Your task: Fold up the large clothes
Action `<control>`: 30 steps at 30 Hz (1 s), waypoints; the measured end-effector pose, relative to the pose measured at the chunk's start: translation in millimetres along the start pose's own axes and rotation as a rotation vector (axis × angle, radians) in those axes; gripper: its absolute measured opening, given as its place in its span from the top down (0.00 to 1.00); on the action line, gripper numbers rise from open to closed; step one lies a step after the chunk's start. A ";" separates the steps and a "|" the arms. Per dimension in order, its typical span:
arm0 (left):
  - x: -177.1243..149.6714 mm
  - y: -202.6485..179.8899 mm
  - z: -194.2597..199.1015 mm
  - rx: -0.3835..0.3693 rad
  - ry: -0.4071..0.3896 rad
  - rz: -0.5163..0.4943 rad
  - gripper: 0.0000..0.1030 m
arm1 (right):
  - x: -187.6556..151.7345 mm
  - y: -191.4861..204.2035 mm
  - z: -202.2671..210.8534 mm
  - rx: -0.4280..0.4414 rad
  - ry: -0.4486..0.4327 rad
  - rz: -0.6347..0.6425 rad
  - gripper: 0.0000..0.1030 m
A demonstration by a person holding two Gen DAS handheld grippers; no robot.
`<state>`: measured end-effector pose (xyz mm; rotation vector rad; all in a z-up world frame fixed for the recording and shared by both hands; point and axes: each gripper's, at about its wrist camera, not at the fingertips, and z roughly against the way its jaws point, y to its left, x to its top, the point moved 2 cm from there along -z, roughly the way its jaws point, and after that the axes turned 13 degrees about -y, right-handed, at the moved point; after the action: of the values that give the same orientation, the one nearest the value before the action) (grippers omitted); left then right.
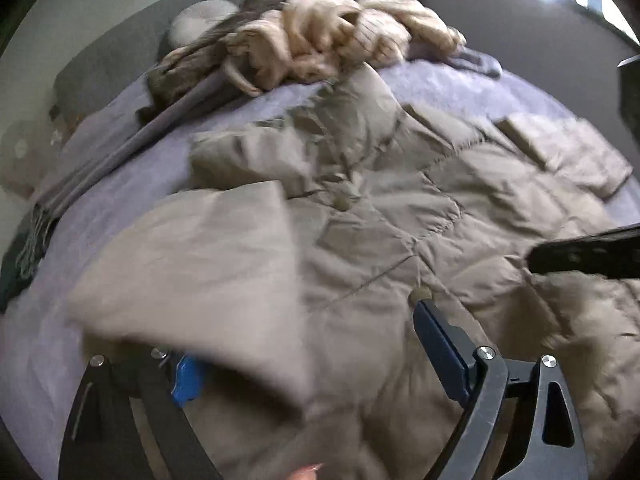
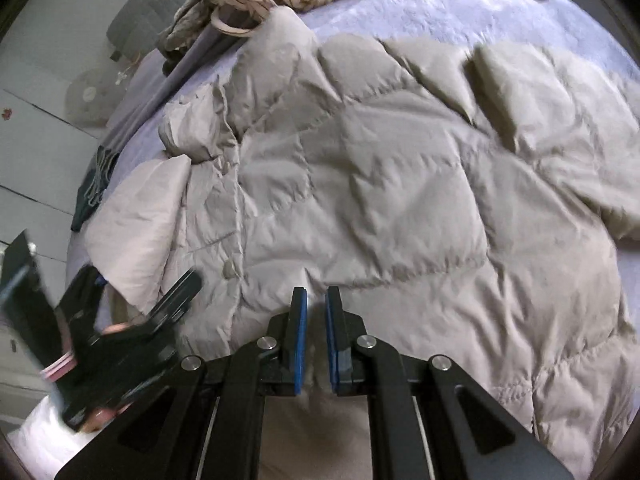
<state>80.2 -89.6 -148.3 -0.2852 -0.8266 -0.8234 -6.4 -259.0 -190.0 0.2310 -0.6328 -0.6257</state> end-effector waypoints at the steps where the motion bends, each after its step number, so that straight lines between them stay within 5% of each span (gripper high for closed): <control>1: -2.0 13.9 17.2 0.004 -0.017 0.036 0.10 | 5.6 9.5 -6.5 -0.002 -0.008 0.021 0.90; 3: -7.2 42.4 40.2 0.035 -0.023 0.106 0.10 | 14.3 37.0 -1.2 0.003 -0.039 0.122 0.84; 5: -17.2 81.2 57.3 0.085 -0.017 0.207 0.10 | 12.8 60.9 7.2 0.021 -0.066 0.207 0.34; 6: -22.7 101.4 60.1 0.103 -0.001 0.269 0.10 | 13.1 85.3 11.4 0.041 -0.101 0.278 0.24; 9: -48.9 157.9 53.6 0.134 0.062 0.465 0.10 | 6.8 151.9 9.3 0.065 -0.155 0.493 0.21; 12: -85.0 190.1 34.4 0.150 0.149 0.610 0.37 | -13.3 211.6 -16.5 0.020 -0.162 0.718 0.21; 13: -92.7 190.6 26.2 0.154 0.176 0.620 0.44 | -21.7 226.0 -28.0 -0.002 -0.151 0.785 0.21; 18: -116.1 194.3 9.7 0.207 0.202 0.637 0.46 | -42.5 256.5 -88.2 -0.148 -0.149 1.012 0.22; 22: -114.6 188.4 7.3 0.225 0.202 0.582 0.46 | -0.1 225.0 -87.4 -0.259 -0.231 0.859 0.22; 25: -115.8 191.3 10.5 0.225 0.203 0.554 0.46 | 40.3 170.4 -63.0 -0.224 -0.256 0.551 0.22; 28: -108.0 191.2 10.1 0.239 0.215 0.511 0.46 | 59.1 102.6 -49.9 -0.042 -0.178 0.195 0.22; 30: -94.1 187.3 9.7 0.249 0.216 0.478 0.51 | 57.4 71.4 -50.6 0.046 -0.124 -0.007 0.41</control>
<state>176.9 90.1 -197.1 -0.1585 -0.6141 -0.2925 94.7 -236.6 -174.9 0.2388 -0.7673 -0.6356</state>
